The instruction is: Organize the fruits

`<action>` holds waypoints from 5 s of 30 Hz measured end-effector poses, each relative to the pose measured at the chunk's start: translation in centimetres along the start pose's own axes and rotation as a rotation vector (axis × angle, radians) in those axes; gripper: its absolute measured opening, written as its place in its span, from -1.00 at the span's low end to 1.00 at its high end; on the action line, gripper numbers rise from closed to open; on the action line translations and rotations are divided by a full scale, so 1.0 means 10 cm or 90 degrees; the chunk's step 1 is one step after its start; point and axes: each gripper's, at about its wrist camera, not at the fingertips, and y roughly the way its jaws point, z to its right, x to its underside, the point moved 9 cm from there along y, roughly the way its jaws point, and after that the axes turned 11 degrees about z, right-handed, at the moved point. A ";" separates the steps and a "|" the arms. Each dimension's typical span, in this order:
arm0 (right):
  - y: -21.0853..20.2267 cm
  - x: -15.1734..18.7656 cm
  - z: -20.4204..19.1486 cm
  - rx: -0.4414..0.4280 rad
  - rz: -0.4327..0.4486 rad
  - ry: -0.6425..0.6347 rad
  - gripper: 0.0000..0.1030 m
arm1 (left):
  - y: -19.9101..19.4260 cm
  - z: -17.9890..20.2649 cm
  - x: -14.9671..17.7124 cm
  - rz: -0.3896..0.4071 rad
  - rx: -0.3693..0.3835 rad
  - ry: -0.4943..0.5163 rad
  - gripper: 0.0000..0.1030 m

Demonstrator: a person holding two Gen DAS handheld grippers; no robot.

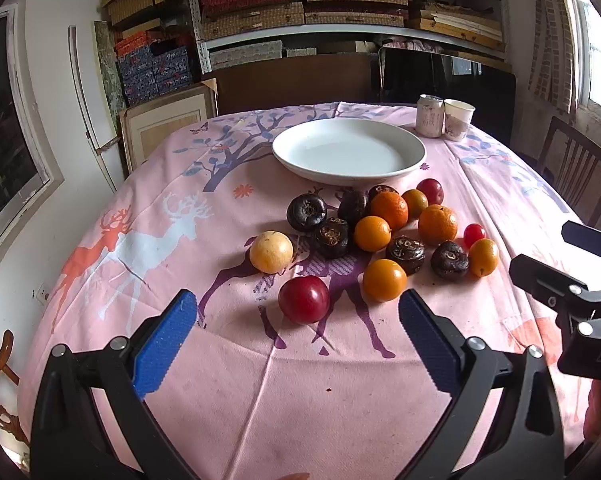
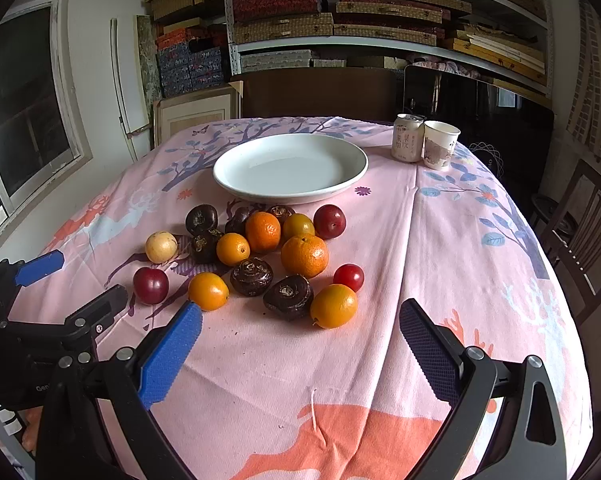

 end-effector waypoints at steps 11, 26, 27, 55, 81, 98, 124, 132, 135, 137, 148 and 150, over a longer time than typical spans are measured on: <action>0.01 0.01 0.00 0.000 -0.002 -0.001 0.93 | 0.03 -0.02 0.03 -0.010 0.001 -0.006 0.92; 0.02 0.01 0.00 0.000 -0.003 -0.001 0.93 | 0.05 -0.01 0.06 -0.016 0.000 -0.006 0.92; 0.02 0.01 0.00 0.000 -0.003 0.000 0.93 | 0.05 -0.01 0.06 -0.016 0.001 -0.007 0.92; 0.01 0.02 -0.01 0.000 -0.004 -0.001 0.93 | 0.09 0.01 0.12 -0.024 0.002 -0.006 0.92; 0.51 0.65 0.43 0.051 -0.153 -0.066 0.93 | 0.73 -0.17 0.64 -0.199 0.043 -0.018 0.92; 0.72 0.55 0.48 -0.080 -0.164 -0.038 0.93 | 0.89 -0.13 0.42 -0.149 0.198 0.036 0.91; 0.79 0.06 0.25 -0.176 -0.102 0.003 -0.21 | 0.94 0.07 -0.21 -0.062 0.239 0.043 -0.25; 1.38 -0.71 0.21 -0.157 -0.040 0.012 -0.21 | 1.65 0.15 -1.00 -0.019 0.201 0.028 -0.25; 1.75 -0.84 0.24 -0.143 -0.047 0.015 -0.21 | 2.00 0.21 -1.08 -0.035 0.193 0.034 -0.25; 1.99 -0.87 0.26 -0.136 -0.059 0.025 -0.21 | 2.20 0.25 -1.06 -0.049 0.190 0.037 -0.24; 2.39 -0.88 0.29 -0.134 -0.068 0.029 0.14 | 2.51 0.27 -1.05 -0.036 0.157 0.058 0.46; 2.38 -0.87 0.29 -0.136 -0.068 0.030 0.14 | 2.48 0.28 -1.06 -0.024 0.150 0.071 0.51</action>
